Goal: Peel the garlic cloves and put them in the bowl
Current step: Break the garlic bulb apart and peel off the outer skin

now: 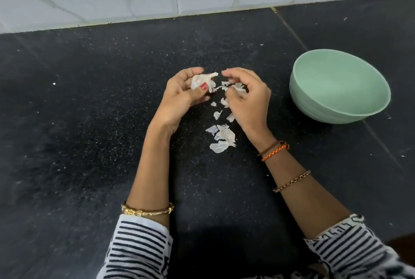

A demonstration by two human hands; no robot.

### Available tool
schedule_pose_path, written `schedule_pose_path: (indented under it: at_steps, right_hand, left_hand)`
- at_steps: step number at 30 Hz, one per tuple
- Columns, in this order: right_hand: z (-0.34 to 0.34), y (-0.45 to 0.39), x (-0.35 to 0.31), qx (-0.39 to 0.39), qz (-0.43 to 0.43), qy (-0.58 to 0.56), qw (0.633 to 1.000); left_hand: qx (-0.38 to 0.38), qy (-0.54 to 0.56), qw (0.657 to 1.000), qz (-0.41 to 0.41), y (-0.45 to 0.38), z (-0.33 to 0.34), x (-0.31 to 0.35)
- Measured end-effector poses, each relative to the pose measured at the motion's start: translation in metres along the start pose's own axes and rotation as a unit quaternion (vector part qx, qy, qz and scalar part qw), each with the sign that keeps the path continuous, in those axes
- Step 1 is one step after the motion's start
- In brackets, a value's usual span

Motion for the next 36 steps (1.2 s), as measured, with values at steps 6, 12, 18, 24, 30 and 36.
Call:
schedule_pose_path:
  at_steps: [6, 12, 18, 24, 30, 36]
  right_hand:
    - [-0.001, 0.005, -0.007, -0.027, 0.063, -0.135, 0.989]
    - [0.002, 0.002, -0.005, -0.092, 0.134, -0.242, 0.956]
    - [0.001, -0.002, 0.002, -0.076, 0.151, -0.245, 0.954]
    - [0.001, -0.001, 0.0, -0.08, 0.135, -0.234, 0.959]
    - [-0.004, -0.003, -0.002, -0.084, 0.127, -0.238, 0.959]
    - [-0.002, -0.002, -0.002, -0.071, 0.13, -0.231, 0.962]
  left_hand:
    - [0.001, 0.002, 0.996, 0.086, -0.001, 0.006, -0.005]
    - [-0.038, 0.05, 0.995, 0.082, 0.0, 0.011, -0.005]
    - [0.015, 0.018, 0.997, 0.073, 0.0, 0.019, -0.011]
    - [0.027, -0.028, 0.993, 0.116, 0.0, 0.016, -0.01]
    - [0.05, -0.033, 0.99, 0.13, 0.001, 0.015, -0.013]
    - [0.051, -0.05, 0.986, 0.154, 0.0, 0.014, -0.015]
Point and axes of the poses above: each hand's wrist, its own y-axis away from the middle knuckle, its own z-axis out of the palm, x = y × z, the point moved 2 cm from there along -y, towards the middle knuckle, and after that the axes turned 14 degrees about y, right-handed, at the moved point
